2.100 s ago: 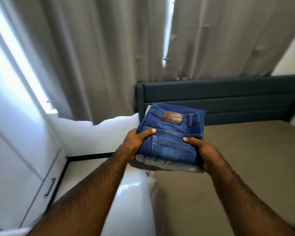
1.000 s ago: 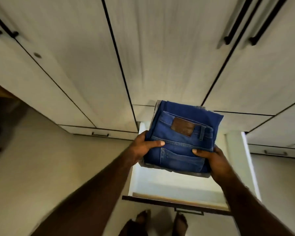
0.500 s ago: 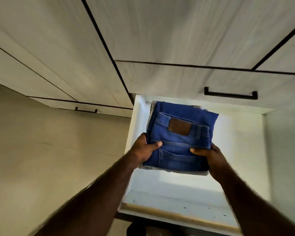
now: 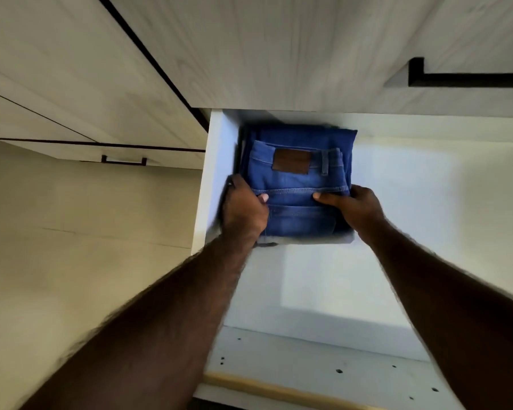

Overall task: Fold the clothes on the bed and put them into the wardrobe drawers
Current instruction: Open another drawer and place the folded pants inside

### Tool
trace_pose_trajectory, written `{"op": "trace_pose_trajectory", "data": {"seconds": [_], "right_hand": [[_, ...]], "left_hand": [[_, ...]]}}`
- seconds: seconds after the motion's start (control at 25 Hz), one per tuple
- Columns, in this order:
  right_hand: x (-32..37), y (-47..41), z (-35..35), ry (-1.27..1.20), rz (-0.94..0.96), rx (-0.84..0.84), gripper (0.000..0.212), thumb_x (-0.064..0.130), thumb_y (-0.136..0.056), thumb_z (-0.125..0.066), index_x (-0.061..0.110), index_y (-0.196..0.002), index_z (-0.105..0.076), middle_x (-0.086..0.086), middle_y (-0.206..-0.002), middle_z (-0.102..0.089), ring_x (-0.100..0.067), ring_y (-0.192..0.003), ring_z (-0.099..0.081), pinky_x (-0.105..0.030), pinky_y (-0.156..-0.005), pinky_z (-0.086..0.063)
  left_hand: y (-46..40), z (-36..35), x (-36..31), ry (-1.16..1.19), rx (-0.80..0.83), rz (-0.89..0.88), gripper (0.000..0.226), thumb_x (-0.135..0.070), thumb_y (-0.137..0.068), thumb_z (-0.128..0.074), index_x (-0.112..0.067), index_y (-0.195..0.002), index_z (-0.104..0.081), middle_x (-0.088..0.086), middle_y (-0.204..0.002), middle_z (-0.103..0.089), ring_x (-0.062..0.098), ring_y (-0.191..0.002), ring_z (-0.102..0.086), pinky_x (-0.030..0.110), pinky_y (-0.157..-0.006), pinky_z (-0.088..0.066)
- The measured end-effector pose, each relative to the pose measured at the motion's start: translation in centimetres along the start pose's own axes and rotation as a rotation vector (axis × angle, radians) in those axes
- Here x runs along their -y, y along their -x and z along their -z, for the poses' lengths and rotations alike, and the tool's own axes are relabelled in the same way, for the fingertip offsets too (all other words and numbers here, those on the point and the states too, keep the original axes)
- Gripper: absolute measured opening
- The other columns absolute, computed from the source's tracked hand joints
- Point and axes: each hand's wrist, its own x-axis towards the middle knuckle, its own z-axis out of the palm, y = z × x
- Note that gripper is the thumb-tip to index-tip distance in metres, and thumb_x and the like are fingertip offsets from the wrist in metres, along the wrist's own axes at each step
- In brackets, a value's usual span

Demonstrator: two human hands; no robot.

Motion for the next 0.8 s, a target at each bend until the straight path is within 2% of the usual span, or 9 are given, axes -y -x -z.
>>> {"op": "trace_pose_trajectory", "data": {"seconds": [0.08,0.16,0.2,0.28,0.36,0.48,0.6,0.72,0.8], "right_hand": [[-0.8,0.2,-0.8,0.331,0.012,-0.101,0.084,0.082,-0.061,-0.081,0.019,-0.115,-0.070,-0.006,-0.114,-0.073,-0.025,-0.102,-0.070,-0.046,-0.090,-0.061],[-1.8,1.1,-0.8,0.454,0.081,-0.309,0.086,0.085,-0.070,-0.072,0.019,-0.124,-0.061,-0.009,-0.121,-0.064,-0.030,-0.114,-0.061,-0.050,-0.096,-0.054],[-1.9,2.2,-0.3,0.402,0.133,-0.400,0.074,0.080,-0.078,-0.070,0.019,-0.119,-0.061,-0.008,-0.114,-0.065,-0.031,-0.110,-0.062,-0.047,-0.093,-0.053],[-2.5,4.2,0.0,0.233,0.138,-0.458,0.046,0.063,-0.091,-0.067,0.017,-0.095,-0.064,-0.001,-0.085,-0.068,-0.030,-0.091,-0.067,-0.038,-0.077,-0.050],[-3.4,6.0,-0.5,0.088,0.015,-0.354,0.045,0.051,-0.097,-0.064,0.011,-0.076,-0.065,0.000,-0.065,-0.066,-0.032,-0.074,-0.067,-0.034,-0.065,-0.047],[-4.0,7.6,-0.5,-0.378,-0.251,-0.103,0.043,0.040,-0.105,-0.058,0.003,-0.085,-0.068,-0.012,-0.070,-0.072,-0.030,-0.067,-0.067,-0.035,-0.060,-0.054],[-5.3,8.3,0.1,-0.878,-0.437,0.104,0.052,0.051,-0.109,-0.045,0.004,-0.100,-0.065,-0.023,-0.095,-0.075,-0.035,-0.083,-0.074,-0.041,-0.074,-0.060],[-5.3,8.1,-0.6,-1.113,-0.410,0.187,0.082,0.072,-0.103,-0.030,0.001,-0.128,-0.063,-0.023,-0.124,-0.072,-0.040,-0.115,-0.071,-0.051,-0.103,-0.054],[-3.7,7.6,-0.6,-1.207,-0.384,0.195,0.095,0.085,-0.094,-0.030,0.008,-0.139,-0.060,-0.021,-0.131,-0.070,-0.041,-0.124,-0.067,-0.056,-0.112,-0.047]], "left_hand": [[0.7,-0.4,0.3,-0.341,-0.186,-0.228,0.063,-0.020,-0.091,-0.064,-0.011,-0.149,-0.043,0.018,-0.157,-0.043,0.040,-0.143,-0.046,0.050,-0.111,-0.045],[1.7,-1.6,-0.3,-0.417,-0.231,-0.637,0.063,-0.022,-0.087,-0.059,-0.012,-0.148,-0.049,0.018,-0.162,-0.038,0.041,-0.149,-0.037,0.061,-0.118,-0.037],[2.3,-2.4,-0.6,-0.396,-0.119,-0.825,0.063,-0.029,-0.090,-0.063,-0.011,-0.149,-0.050,0.018,-0.163,-0.038,0.040,-0.151,-0.035,0.063,-0.119,-0.035],[3.5,-3.4,-0.4,-0.564,0.149,-0.984,0.088,-0.062,-0.093,-0.063,-0.011,-0.160,-0.036,0.015,-0.171,-0.026,0.035,-0.158,-0.022,0.060,-0.126,-0.024],[4.0,-3.9,-0.6,-0.782,0.240,-0.942,0.100,-0.066,-0.094,-0.059,-0.012,-0.166,-0.016,0.012,-0.176,-0.009,0.031,-0.162,-0.005,0.058,-0.129,-0.011],[3.0,-4.1,-2.0,-0.757,0.144,-0.904,0.084,-0.040,-0.099,-0.058,-0.015,-0.167,-0.015,0.007,-0.176,-0.009,0.027,-0.163,-0.004,0.060,-0.128,-0.009],[2.9,-4.2,-2.7,-0.496,0.162,-0.897,0.068,-0.030,-0.100,-0.054,-0.015,-0.163,-0.033,0.006,-0.172,-0.028,0.025,-0.160,-0.020,0.057,-0.129,-0.016],[3.7,-2.9,-3.4,-0.132,0.110,-0.818,0.058,-0.023,-0.099,-0.063,-0.009,-0.154,-0.048,0.013,-0.154,-0.055,0.032,-0.143,-0.051,0.051,-0.120,-0.039],[4.3,-1.4,-5.4,0.030,0.086,-0.784,0.055,-0.027,-0.100,-0.065,-0.010,-0.151,-0.052,0.011,-0.139,-0.066,0.027,-0.126,-0.064,0.043,-0.108,-0.053]]}}
